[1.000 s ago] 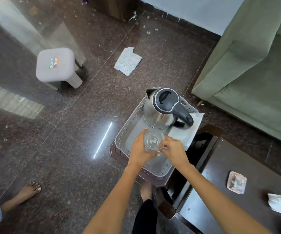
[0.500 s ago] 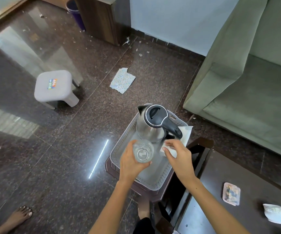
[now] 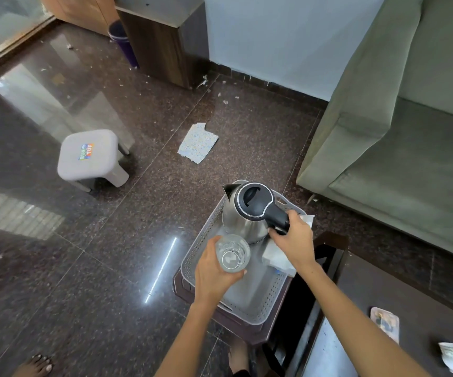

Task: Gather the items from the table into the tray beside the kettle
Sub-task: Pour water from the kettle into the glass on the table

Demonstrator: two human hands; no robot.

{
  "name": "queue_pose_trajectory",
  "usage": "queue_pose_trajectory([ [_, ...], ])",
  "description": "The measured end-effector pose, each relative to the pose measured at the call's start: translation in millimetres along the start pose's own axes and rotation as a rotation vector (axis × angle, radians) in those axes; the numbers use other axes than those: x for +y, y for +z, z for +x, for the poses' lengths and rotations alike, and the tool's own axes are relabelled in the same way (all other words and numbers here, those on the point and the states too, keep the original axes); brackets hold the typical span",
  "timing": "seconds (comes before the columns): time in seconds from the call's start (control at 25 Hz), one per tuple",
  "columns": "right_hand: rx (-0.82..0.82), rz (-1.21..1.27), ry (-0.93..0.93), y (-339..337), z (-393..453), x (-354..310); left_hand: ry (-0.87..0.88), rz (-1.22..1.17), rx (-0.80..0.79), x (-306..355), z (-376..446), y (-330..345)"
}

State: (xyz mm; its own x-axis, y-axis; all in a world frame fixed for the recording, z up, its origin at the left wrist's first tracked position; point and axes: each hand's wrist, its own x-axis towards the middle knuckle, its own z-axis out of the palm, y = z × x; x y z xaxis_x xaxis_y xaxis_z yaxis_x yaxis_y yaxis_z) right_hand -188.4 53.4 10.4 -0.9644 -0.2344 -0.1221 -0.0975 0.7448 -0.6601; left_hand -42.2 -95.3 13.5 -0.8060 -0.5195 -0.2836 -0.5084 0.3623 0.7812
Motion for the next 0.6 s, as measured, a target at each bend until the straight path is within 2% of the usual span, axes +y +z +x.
queue_pose_trajectory([
  [0.16,-0.225,0.190,0.013,-9,21,14,-0.015,-0.016,0.008,-2,2,-1],
  [0.36,-0.047,0.331,0.062,9,10,5,-0.020,-0.025,0.030,-5,2,-6],
  [0.6,0.029,0.245,0.026,10,-4,-28,-0.015,-0.015,0.046,-6,-3,-15],
])
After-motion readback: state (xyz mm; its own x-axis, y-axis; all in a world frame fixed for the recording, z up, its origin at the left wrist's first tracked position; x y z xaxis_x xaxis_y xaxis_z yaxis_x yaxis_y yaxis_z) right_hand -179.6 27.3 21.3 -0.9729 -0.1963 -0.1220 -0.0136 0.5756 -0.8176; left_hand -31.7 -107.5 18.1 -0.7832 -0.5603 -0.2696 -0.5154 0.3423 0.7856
